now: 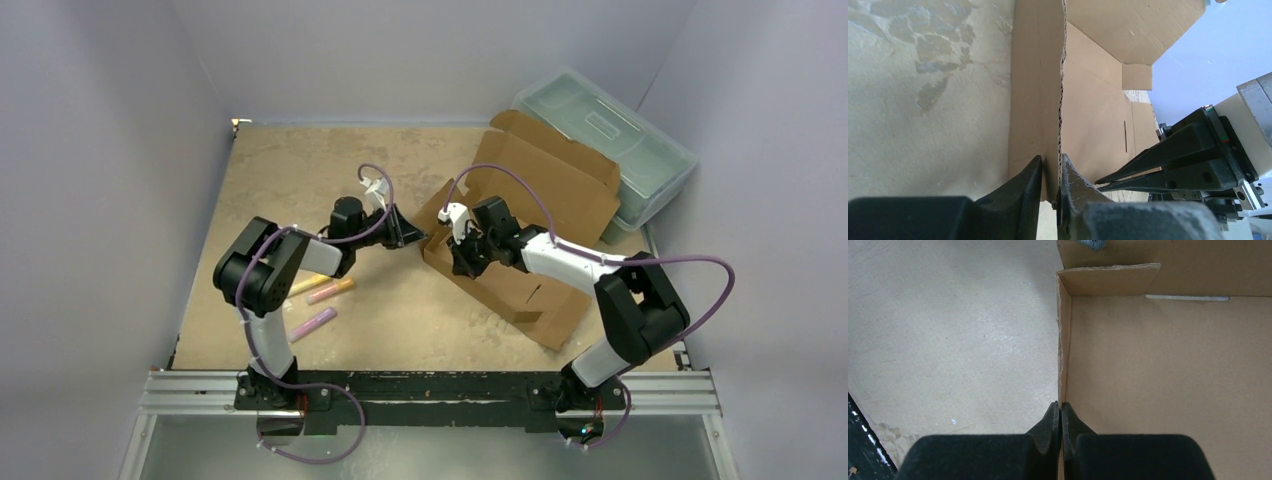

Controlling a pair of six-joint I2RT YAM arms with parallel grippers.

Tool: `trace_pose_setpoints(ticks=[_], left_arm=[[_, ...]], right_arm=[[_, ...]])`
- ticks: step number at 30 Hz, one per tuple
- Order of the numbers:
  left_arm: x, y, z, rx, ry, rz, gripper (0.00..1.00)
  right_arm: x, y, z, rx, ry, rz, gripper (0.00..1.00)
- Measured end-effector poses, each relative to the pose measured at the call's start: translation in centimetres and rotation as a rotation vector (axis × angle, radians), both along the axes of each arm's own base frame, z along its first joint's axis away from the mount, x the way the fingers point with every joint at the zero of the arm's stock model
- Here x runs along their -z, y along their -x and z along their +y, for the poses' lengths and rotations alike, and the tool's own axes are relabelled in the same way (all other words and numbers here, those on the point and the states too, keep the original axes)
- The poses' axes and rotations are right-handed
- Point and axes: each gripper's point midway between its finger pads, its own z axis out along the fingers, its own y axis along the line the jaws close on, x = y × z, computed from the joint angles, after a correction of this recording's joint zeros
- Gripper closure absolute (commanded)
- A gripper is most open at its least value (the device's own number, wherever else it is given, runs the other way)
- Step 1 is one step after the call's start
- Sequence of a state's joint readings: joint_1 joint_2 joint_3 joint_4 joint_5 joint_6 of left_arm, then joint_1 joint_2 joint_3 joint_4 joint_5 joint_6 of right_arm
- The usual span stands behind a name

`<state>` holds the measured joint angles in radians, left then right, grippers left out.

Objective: Fold the paper box
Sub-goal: Fold the paper box at the center of the board.

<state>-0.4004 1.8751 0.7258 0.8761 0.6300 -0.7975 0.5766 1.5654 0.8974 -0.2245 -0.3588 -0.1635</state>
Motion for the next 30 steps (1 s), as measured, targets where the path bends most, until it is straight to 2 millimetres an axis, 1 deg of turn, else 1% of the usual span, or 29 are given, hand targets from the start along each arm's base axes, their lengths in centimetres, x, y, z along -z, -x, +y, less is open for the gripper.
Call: trace_pose_setpoints(ticks=[6, 9, 12, 16, 20, 23, 25, 27, 30], left_arm=[[0.8, 0.9, -0.3, 0.037, -0.03, 0.017, 0.59], [0.8, 1.2, -0.5, 0.055, -0.026, 0.021, 0.48], [0.4, 1.4, -0.6, 0.072, -0.014, 0.014, 0.41], [-1.0, 1.4, -0.9, 0.09, 0.035, -0.017, 0.29], [-3.7, 1.2, -0.9, 0.096, 0.15, -0.063, 0.26], [-4.8, 0.9, -0.9, 0.096, 0.235, -0.075, 0.26], [-4.8, 0.9, -0.8, 0.096, 0.274, -0.056, 0.26], [-4.2, 0.9, -0.8, 0.095, 0.294, -0.024, 0.27], [-3.6, 1.0, -0.9, 0.091, 0.312, 0.021, 0.31]], right_arm=[[0.0, 0.0, 0.0, 0.002, -0.001, 0.0, 1.0], [0.0, 0.0, 0.0, 0.003, -0.001, 0.0, 1.0], [0.0, -0.1, 0.0, 0.003, -0.002, 0.0, 1.0], [0.0, -0.1, 0.0, 0.005, -0.003, -0.001, 1.0], [0.0, -0.2, -0.1, 0.006, -0.003, -0.001, 1.0], [-0.1, -0.2, -0.1, 0.01, -0.003, -0.001, 1.0], [-0.1, -0.3, -0.2, 0.011, -0.003, -0.001, 1.0], [-0.1, -0.3, -0.2, 0.011, -0.003, -0.001, 1.0], [-0.1, -0.3, -0.2, 0.011, -0.003, -0.001, 1.0]])
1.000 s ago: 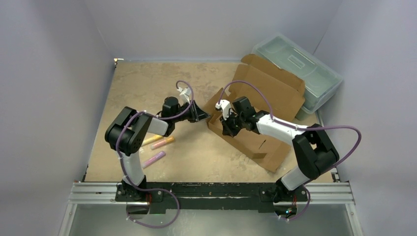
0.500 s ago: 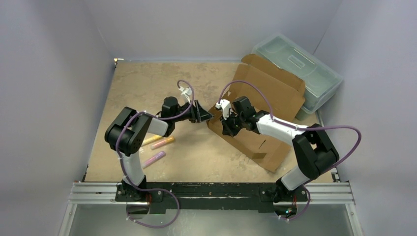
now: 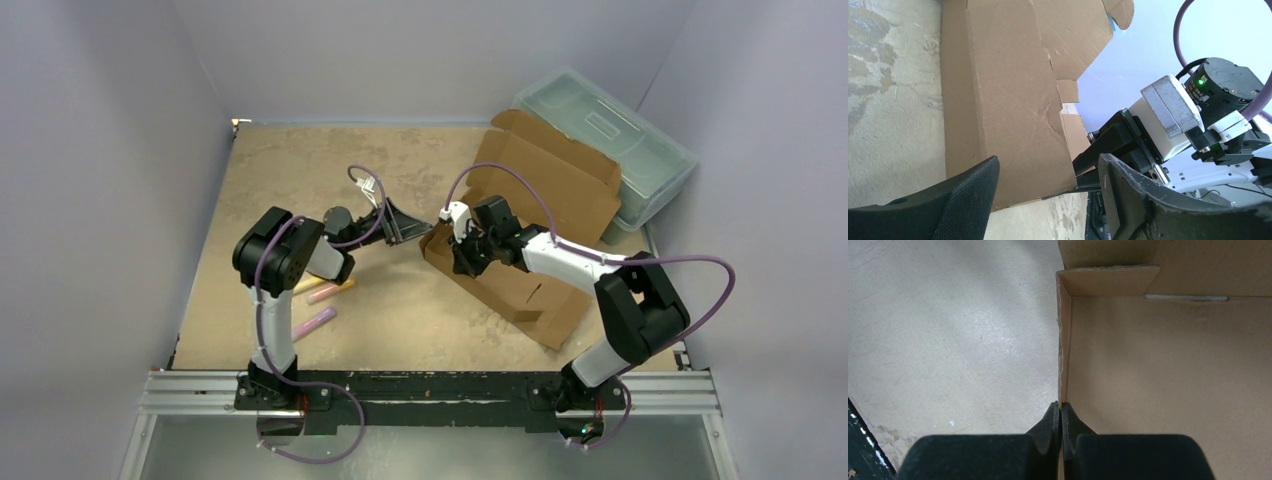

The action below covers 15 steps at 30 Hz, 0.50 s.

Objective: Fold the paper box
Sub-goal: Fold the paper box at the center of the board.

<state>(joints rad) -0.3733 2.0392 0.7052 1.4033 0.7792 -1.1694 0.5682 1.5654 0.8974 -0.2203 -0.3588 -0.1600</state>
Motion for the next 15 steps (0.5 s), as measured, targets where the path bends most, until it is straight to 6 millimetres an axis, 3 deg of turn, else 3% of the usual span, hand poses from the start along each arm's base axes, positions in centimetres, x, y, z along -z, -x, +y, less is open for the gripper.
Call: trace_pose_setpoints(ticks=[7, 15], left_arm=[[0.9, -0.6, -0.1, 0.001, 0.046, 0.087, 0.46], [2.9, -1.5, 0.3, -0.027, 0.004, 0.139, 0.47]], right_arm=[[0.0, 0.0, 0.0, 0.0, 0.0, 0.0, 1.0], [0.0, 0.0, 0.0, 0.0, 0.0, 0.0, 1.0]])
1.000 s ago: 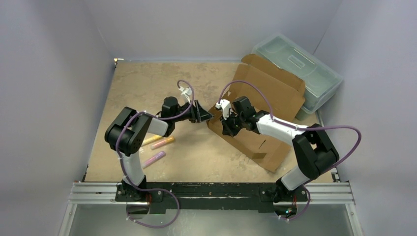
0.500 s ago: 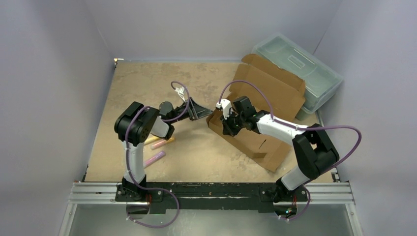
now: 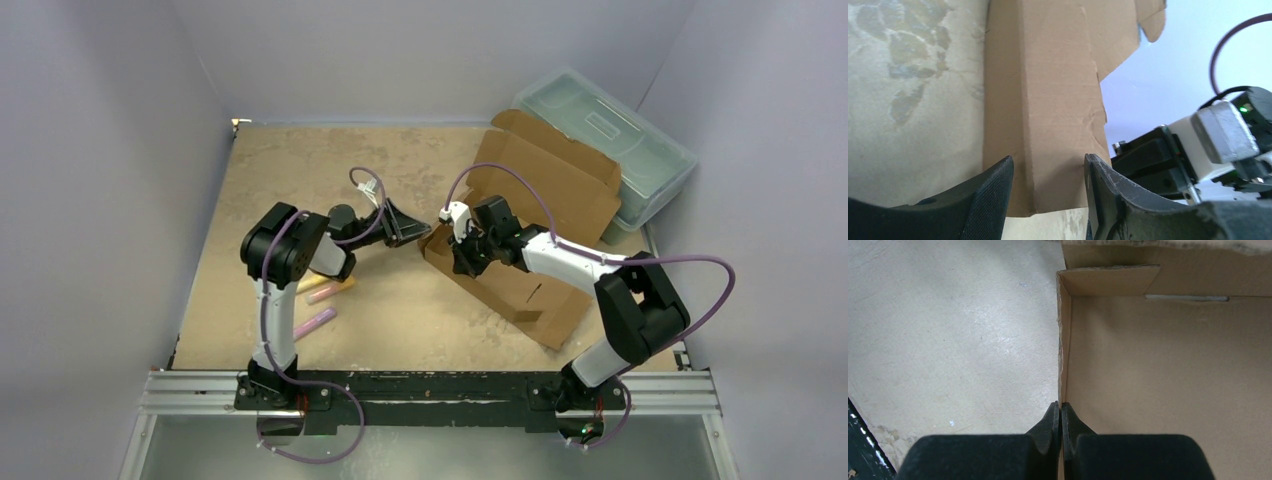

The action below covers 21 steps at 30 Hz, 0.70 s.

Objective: Fold the paper box
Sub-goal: Fold the paper box at the center of the board.

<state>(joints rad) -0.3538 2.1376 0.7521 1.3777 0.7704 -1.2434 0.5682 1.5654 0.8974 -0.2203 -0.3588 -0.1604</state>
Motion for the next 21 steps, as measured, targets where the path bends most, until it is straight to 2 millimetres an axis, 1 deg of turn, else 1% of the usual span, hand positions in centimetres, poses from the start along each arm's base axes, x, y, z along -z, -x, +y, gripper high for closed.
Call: trace_pose_setpoints(ticks=[5, 10, 21], left_arm=[[1.8, -0.5, -0.3, 0.0, -0.104, 0.011, 0.46], [2.7, -0.2, -0.9, 0.025, -0.161, 0.009, 0.46], [3.7, 0.3, -1.2, 0.043, -0.203, 0.022, 0.46]], right_arm=[[0.0, 0.0, 0.0, 0.0, 0.0, 0.001, 1.0], [0.0, 0.0, 0.0, -0.001, 0.0, 0.0, 0.97], [0.0, -0.1, 0.0, 0.002, 0.003, -0.003, 0.96]])
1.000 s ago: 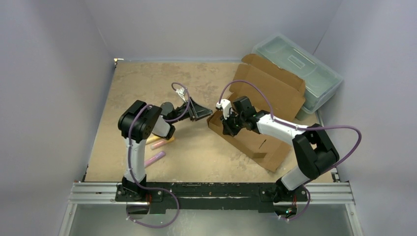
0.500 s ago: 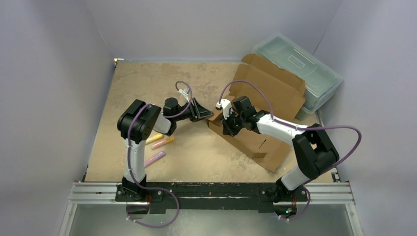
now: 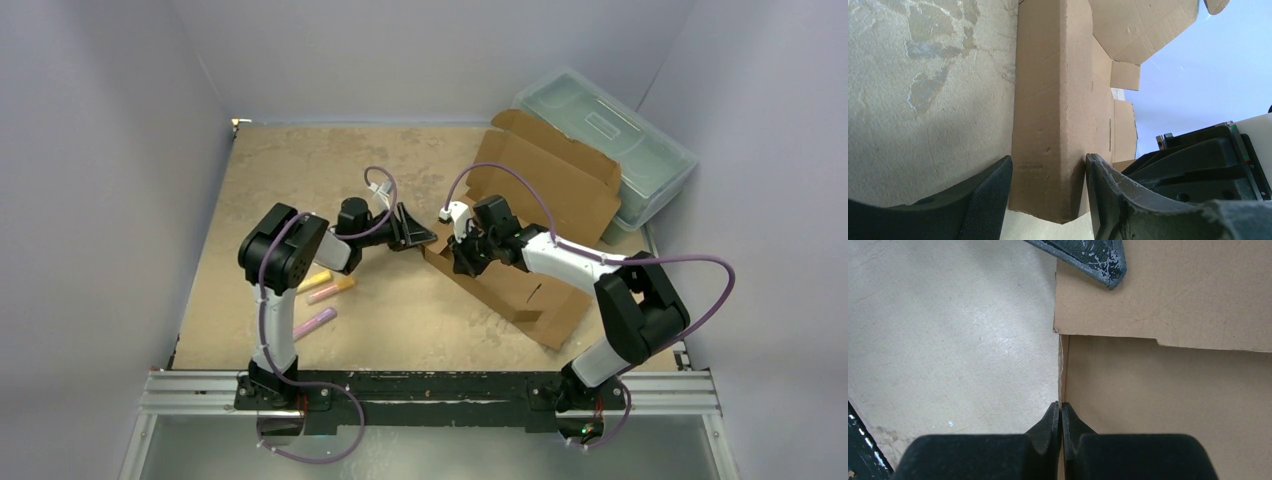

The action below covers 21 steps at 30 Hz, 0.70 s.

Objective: Fold the paper box
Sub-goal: Fold the paper box at the center of the board.

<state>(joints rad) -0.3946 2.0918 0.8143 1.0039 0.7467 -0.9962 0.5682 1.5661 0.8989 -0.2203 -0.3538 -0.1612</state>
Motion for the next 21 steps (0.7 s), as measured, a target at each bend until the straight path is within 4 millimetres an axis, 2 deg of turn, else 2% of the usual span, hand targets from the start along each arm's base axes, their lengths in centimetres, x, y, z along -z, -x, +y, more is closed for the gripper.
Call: trace_pose_setpoints(ticks=[11, 15, 18, 21], left_arm=[[-0.2, -0.5, -0.5, 0.008, -0.099, -0.04, 0.49], [-0.3, -0.6, -0.5, 0.008, -0.119, -0.051, 0.49], [-0.2, -0.7, -0.5, 0.009, -0.127, -0.057, 0.49], [-0.3, -0.7, -0.5, 0.009, -0.13, -0.059, 0.49]], right_arm=[[-0.2, -0.2, -0.1, 0.002, 0.0, -0.004, 0.82], [-0.3, -0.6, -0.6, 0.017, -0.006, -0.003, 0.69], [-1.0, -0.9, -1.1, 0.019, -0.021, -0.003, 0.65], [-2.7, -1.4, -2.0, 0.022, -0.055, -0.019, 0.66]])
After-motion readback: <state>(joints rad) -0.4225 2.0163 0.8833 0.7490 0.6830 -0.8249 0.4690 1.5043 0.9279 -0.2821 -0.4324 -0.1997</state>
